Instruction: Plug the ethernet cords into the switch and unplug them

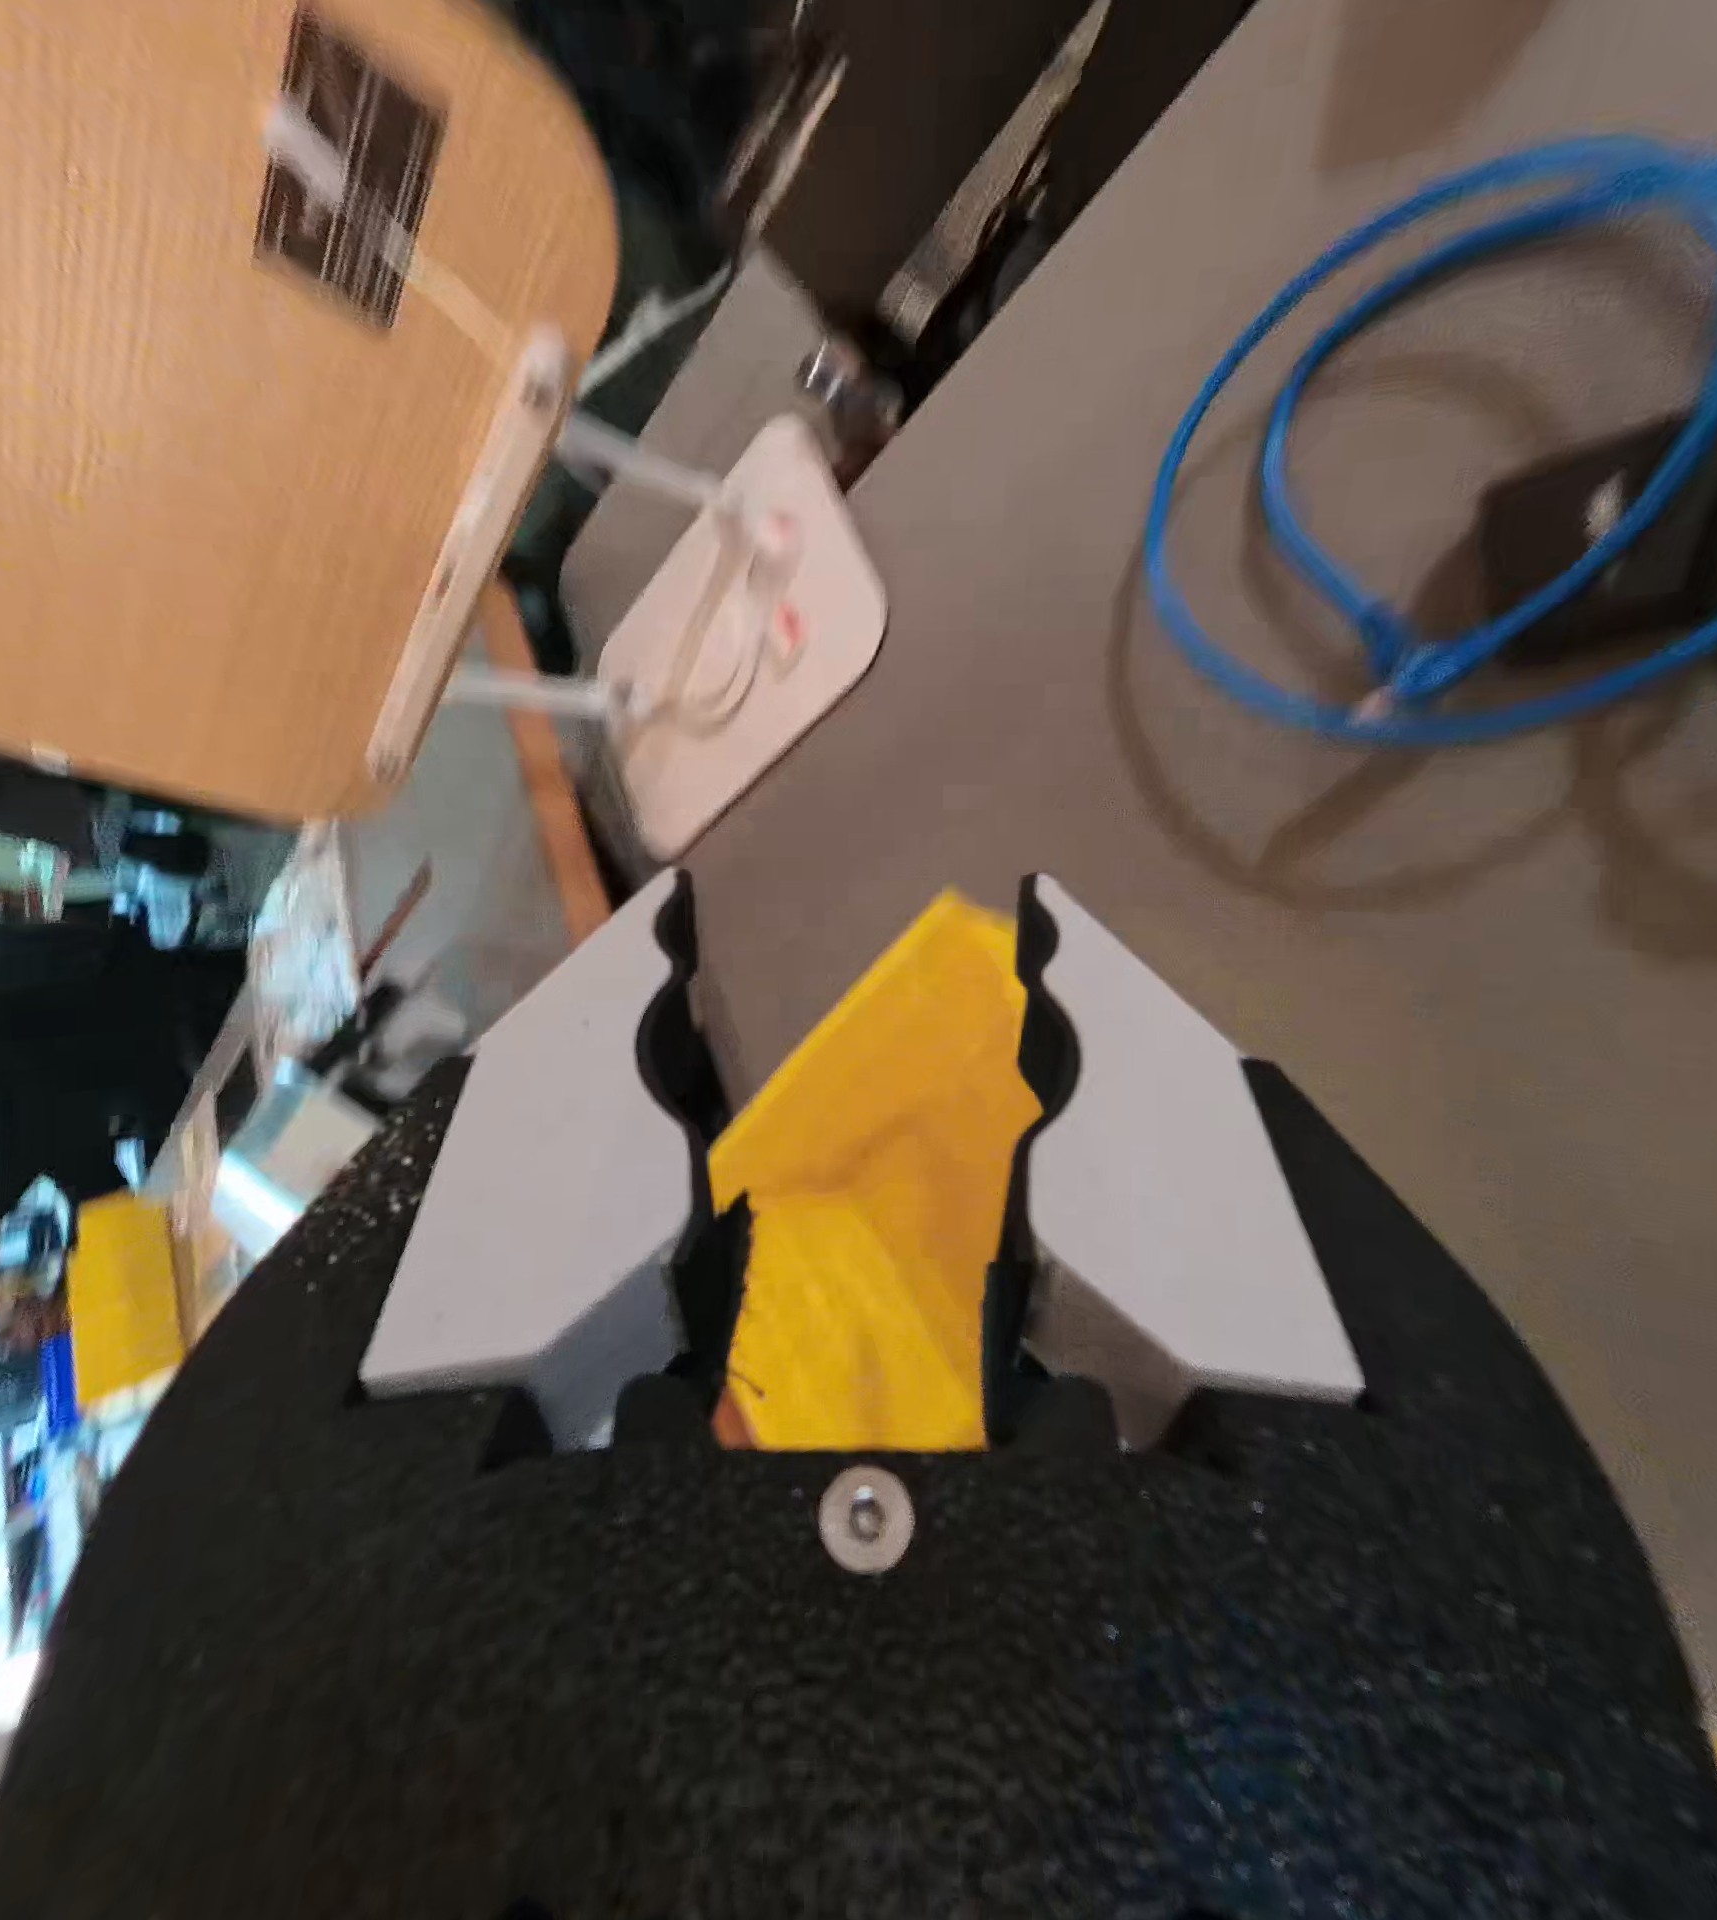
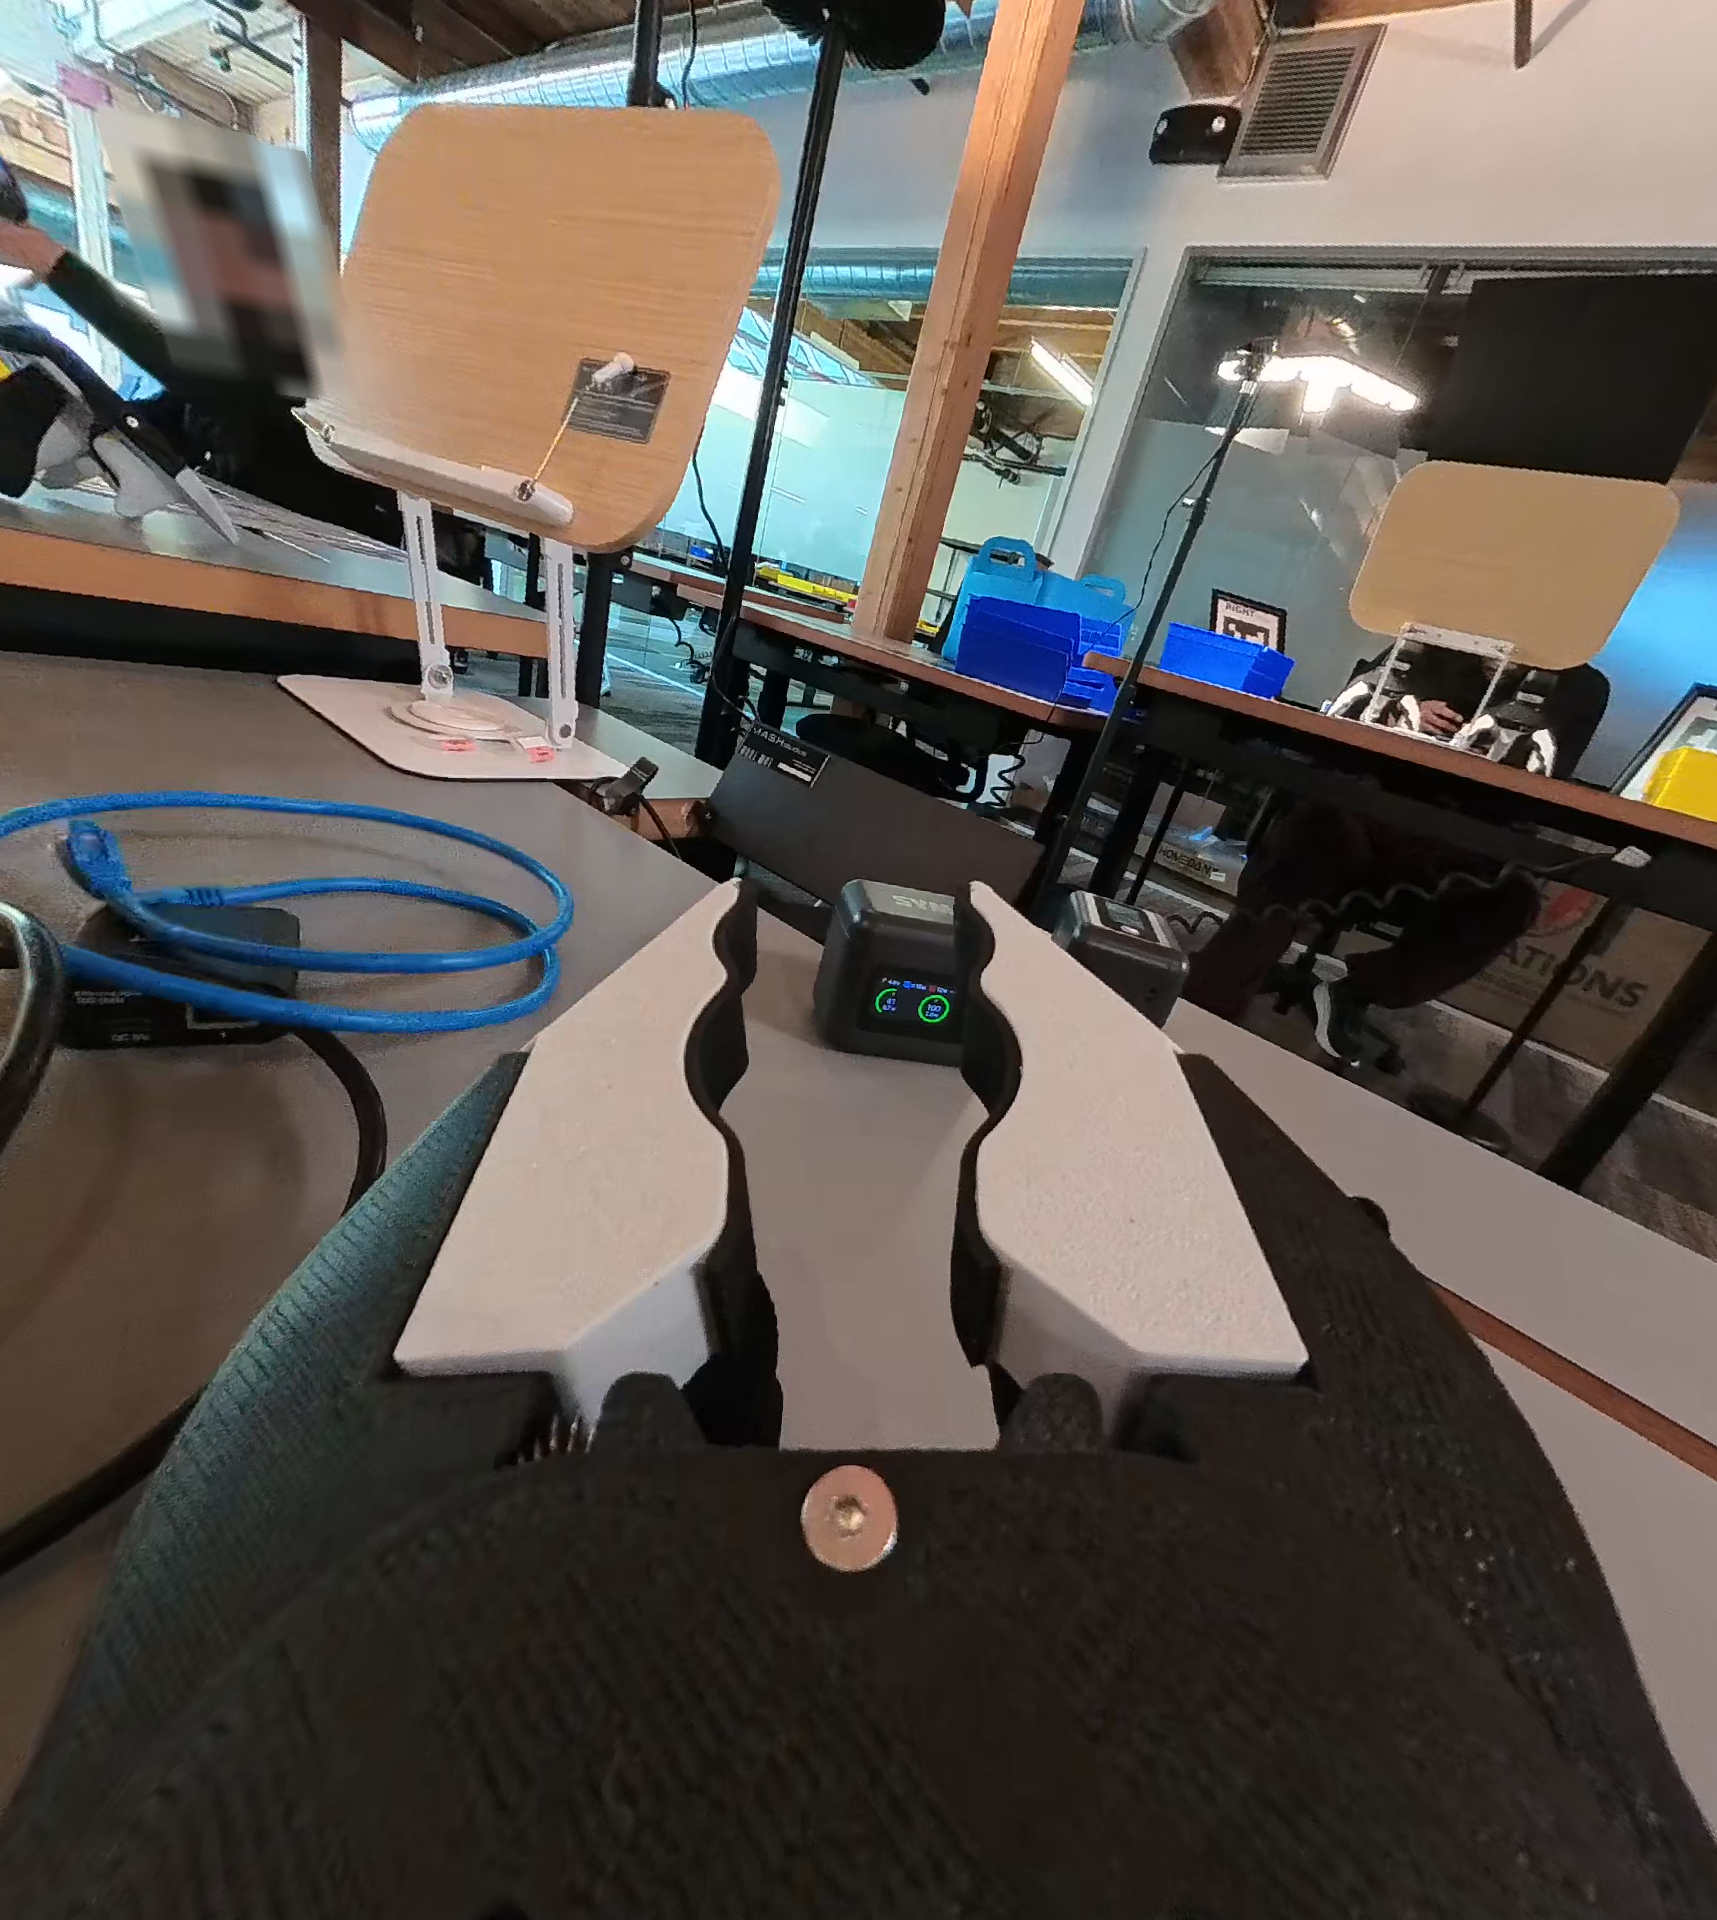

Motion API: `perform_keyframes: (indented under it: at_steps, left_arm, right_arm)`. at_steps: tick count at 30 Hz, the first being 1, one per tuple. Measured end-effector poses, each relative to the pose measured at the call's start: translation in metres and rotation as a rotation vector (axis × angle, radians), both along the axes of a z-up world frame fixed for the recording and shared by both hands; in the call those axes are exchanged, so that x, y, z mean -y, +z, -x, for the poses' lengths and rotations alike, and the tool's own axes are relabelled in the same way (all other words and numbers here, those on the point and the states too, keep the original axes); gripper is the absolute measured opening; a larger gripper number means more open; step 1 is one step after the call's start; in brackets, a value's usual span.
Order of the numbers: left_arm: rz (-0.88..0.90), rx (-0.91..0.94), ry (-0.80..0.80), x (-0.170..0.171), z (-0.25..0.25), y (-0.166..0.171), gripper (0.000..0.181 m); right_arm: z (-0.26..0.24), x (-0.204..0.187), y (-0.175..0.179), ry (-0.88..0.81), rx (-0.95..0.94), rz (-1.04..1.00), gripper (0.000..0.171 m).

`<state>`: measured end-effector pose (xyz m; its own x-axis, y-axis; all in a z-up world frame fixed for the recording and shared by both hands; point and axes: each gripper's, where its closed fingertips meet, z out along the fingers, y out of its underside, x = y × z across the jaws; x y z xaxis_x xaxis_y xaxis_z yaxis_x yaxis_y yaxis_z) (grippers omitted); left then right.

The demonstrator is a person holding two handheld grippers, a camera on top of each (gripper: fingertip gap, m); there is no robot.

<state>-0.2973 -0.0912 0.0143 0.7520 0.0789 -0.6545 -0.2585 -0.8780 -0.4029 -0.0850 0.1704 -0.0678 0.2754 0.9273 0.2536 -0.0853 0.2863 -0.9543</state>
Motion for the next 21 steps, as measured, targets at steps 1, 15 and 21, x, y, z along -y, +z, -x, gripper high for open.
perform_keyframes:
  at_steps: [1, 15, 21]
  left_arm:
    - [0.016, 0.009, 0.049, 0.025, 0.007, 0.002, 0.060]
    - [0.268, 0.156, -0.098, 0.168, -0.031, -0.108, 0.036]
    - [0.456, -0.178, -0.317, 0.157, -0.028, -0.141, 0.027]
  right_arm:
    - [0.000, 0.000, 0.000, 0.000, 0.001, -0.001, 0.037]
    - [-0.003, 0.000, 0.000, -0.001, -0.005, 0.005, 0.037]
    - [-0.004, 0.000, 0.000, 0.001, -0.007, 0.010, 0.037]
